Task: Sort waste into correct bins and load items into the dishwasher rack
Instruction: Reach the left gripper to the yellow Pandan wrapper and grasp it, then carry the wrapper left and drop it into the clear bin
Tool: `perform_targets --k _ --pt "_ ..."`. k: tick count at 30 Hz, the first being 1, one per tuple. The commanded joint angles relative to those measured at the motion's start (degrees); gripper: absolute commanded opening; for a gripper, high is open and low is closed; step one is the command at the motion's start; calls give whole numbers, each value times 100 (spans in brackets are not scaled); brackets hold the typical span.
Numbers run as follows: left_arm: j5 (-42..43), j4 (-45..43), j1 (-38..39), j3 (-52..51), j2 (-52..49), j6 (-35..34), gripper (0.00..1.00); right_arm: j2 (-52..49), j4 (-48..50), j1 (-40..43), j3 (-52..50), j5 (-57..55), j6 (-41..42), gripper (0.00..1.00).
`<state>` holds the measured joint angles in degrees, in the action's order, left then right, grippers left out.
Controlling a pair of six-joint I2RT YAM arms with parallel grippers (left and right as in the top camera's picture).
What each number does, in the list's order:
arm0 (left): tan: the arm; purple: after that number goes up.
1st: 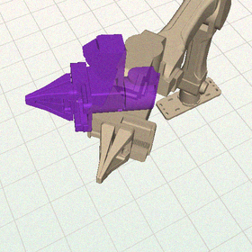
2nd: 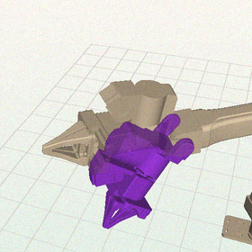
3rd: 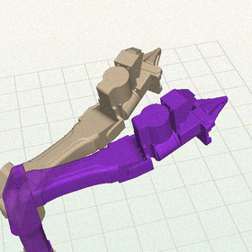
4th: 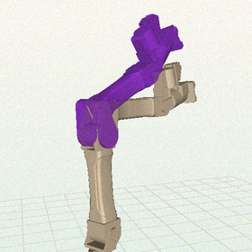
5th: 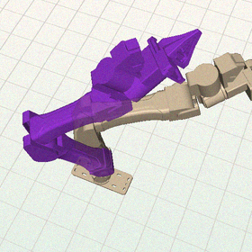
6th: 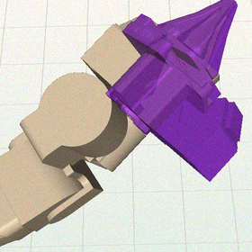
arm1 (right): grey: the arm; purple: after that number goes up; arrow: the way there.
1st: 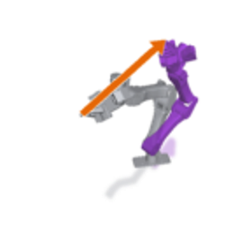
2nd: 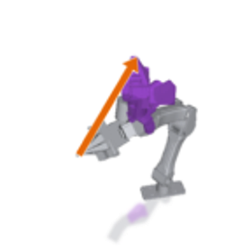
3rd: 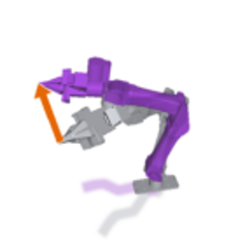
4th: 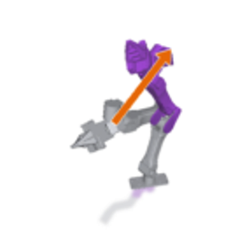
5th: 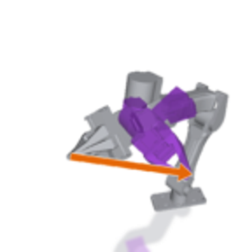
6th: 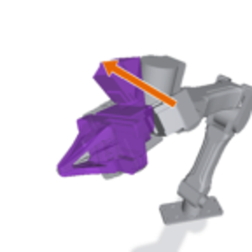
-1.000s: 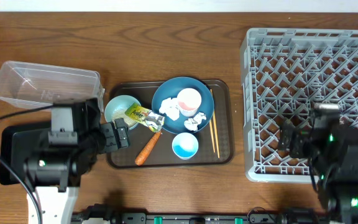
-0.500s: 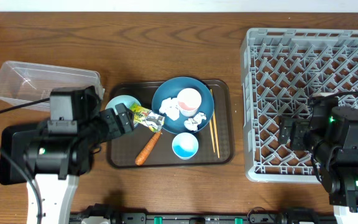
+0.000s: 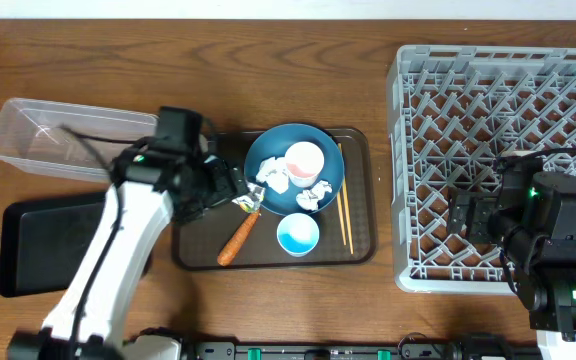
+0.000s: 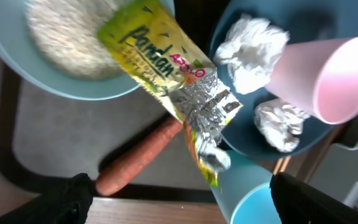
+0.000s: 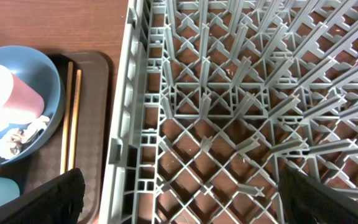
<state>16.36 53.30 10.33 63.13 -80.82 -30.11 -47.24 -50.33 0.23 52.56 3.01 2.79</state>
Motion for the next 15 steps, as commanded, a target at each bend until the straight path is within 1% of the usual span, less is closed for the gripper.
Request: perform_targets --k 1,3,9,11,14,15 --pt "-131 -22 149 85 -352 -96 92 9 -11 -63 122 22 28 99" --pt "-168 -31 190 85 -588 -201 89 9 -13 -63 122 22 31 99" --pt "-153 -35 203 85 -1008 -216 70 9 -15 -63 122 22 28 99" --pt "-109 -39 203 85 -1084 -216 60 9 -13 -63 122 22 28 99" --pt "-46 -70 203 85 -1115 -214 40 9 -15 -63 122 22 31 99" --pt "-48 -79 203 85 -1115 -214 36 9 -15 -63 122 22 28 99"
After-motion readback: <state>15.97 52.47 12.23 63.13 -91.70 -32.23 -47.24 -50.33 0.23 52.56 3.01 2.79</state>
